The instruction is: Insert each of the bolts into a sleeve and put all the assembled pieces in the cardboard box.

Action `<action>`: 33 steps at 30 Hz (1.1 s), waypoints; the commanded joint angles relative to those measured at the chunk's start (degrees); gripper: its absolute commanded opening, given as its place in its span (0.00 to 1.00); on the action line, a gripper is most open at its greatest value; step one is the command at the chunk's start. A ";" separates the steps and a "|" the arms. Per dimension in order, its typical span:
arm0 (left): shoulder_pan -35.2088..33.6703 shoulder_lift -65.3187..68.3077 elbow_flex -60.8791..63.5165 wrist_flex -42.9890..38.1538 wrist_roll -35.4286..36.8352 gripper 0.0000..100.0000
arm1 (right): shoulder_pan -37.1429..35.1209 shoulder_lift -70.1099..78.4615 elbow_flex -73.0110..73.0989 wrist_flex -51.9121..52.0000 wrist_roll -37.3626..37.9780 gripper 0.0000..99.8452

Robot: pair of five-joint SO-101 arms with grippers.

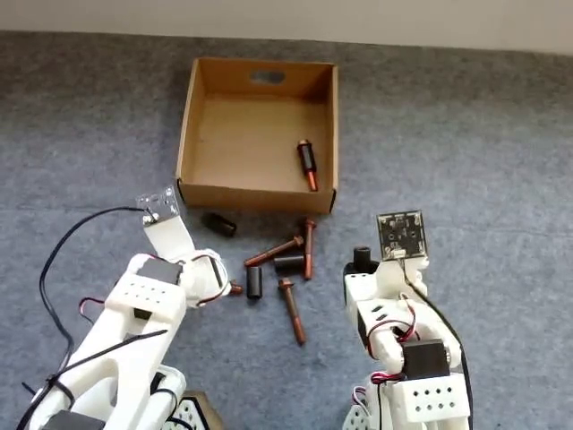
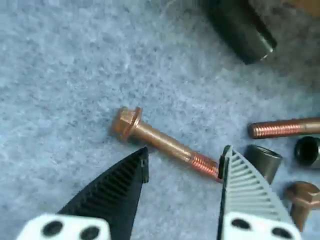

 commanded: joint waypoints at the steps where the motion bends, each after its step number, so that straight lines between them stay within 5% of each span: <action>1: 0.48 -1.10 -0.04 -1.85 0.88 0.24 | 0.57 -0.57 -0.48 -0.31 -0.18 0.01; 14: 0.48 -1.10 -0.31 -1.67 -4.48 0.17 | 0.57 -0.57 -0.48 -0.31 -0.35 0.01; 25: 0.48 -0.48 -1.54 -1.67 1.85 0.27 | 0.57 -0.57 -0.48 -0.31 -0.35 0.01; 33: -3.38 20.26 -12.70 2.55 2.02 0.26 | 0.57 -0.57 -0.48 -0.31 -0.35 0.01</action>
